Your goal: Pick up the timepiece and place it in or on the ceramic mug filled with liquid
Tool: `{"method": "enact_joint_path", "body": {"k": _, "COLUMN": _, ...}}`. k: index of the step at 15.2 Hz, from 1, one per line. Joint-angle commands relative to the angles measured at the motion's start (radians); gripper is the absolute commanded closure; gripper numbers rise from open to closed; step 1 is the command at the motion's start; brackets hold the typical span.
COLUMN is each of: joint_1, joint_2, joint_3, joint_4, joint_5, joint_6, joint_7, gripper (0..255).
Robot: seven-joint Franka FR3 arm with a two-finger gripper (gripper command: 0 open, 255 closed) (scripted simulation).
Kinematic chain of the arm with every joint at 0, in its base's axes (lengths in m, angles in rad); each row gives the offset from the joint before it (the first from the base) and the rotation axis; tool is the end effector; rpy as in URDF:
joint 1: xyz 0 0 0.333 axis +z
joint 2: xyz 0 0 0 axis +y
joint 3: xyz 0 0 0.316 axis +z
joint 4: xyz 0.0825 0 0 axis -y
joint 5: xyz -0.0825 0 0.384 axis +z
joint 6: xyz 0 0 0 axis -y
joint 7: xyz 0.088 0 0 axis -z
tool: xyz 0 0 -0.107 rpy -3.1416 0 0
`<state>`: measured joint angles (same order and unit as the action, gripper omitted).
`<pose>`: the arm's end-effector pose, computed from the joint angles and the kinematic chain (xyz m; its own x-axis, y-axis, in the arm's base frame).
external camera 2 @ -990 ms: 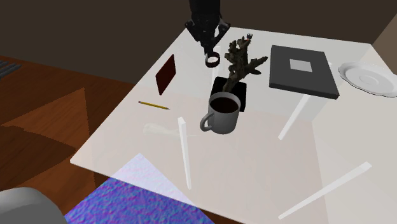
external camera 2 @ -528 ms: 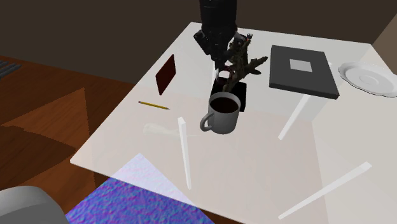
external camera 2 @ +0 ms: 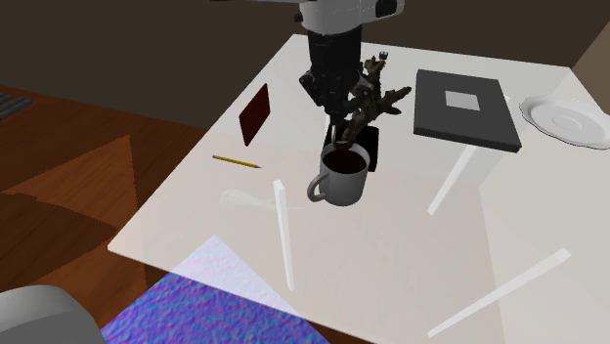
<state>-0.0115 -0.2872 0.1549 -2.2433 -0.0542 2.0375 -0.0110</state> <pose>0.4684 0.0685 0.4906 0.9818 0.1746 0.0753 0.1672 -0.9814 0.0946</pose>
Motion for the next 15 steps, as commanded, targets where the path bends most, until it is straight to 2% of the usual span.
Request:
{"method": "enact_joint_path", "body": {"k": 1, "joint_1": 0.0, "joint_2": 0.004, "joint_3": 0.001, "joint_4": -0.023, "joint_5": -0.001, "joint_6": 0.028, "joint_7": 0.003, "gripper": 255}}
{"method": "enact_joint_path", "body": {"k": 8, "joint_1": -0.001, "joint_2": 0.032, "joint_3": 0.004, "joint_4": -0.088, "joint_5": -0.009, "joint_6": 0.12, "joint_7": 0.014, "gripper": 255}}
{"method": "enact_joint_path", "body": {"k": 15, "joint_1": -0.001, "joint_2": 0.032, "joint_3": 0.004, "joint_4": -0.088, "joint_5": -0.009, "joint_6": 0.12, "joint_7": 0.014, "gripper": 255}}
